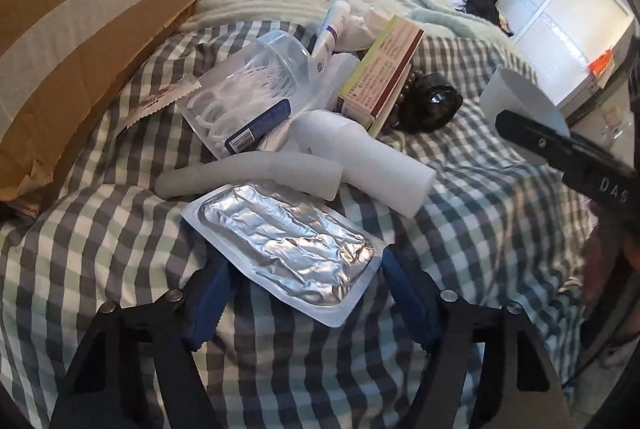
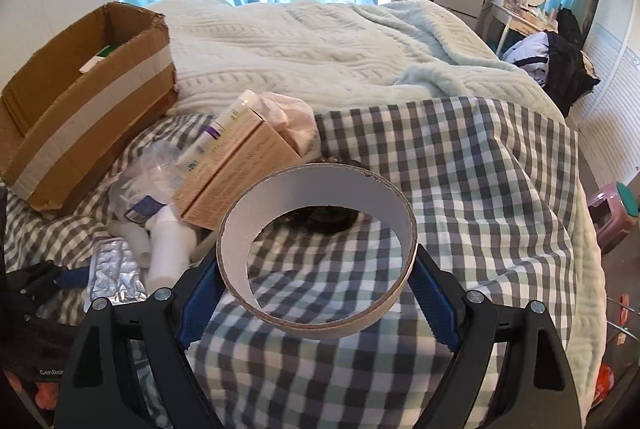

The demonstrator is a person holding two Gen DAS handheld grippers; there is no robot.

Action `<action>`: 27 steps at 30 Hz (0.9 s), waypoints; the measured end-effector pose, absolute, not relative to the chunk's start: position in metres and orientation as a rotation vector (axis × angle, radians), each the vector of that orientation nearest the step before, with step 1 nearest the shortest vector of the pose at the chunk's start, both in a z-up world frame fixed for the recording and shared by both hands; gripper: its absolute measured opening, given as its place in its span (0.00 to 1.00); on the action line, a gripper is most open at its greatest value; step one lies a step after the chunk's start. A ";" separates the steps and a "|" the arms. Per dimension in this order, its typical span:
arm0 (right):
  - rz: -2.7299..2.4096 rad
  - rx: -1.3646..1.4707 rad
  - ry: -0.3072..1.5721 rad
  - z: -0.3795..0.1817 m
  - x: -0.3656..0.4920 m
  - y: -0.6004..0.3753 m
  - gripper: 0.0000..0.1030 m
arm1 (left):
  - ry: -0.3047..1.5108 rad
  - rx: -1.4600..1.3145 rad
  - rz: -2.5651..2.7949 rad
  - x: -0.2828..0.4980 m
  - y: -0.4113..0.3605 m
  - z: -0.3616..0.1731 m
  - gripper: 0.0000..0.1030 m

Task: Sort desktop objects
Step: 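Lift the foil blister pack with the left gripper while the right gripper holds the tape roll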

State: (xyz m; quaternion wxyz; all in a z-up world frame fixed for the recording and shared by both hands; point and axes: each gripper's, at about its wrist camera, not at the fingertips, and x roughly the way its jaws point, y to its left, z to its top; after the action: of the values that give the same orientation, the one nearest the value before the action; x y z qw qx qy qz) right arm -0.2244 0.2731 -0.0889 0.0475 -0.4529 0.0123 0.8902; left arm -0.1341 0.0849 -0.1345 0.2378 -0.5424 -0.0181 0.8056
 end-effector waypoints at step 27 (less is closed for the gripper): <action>2.770 -1.336 -0.041 -0.071 -0.201 0.241 0.84 | -0.458 -1.551 2.136 -0.145 0.040 -0.112 0.15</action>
State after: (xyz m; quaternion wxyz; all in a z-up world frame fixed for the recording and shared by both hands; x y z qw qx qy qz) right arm -0.2013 0.2414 -0.0711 0.0330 -0.4341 -0.0134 0.9002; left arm -0.1446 0.0400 -0.1124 0.2291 -0.5636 -0.1666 0.7760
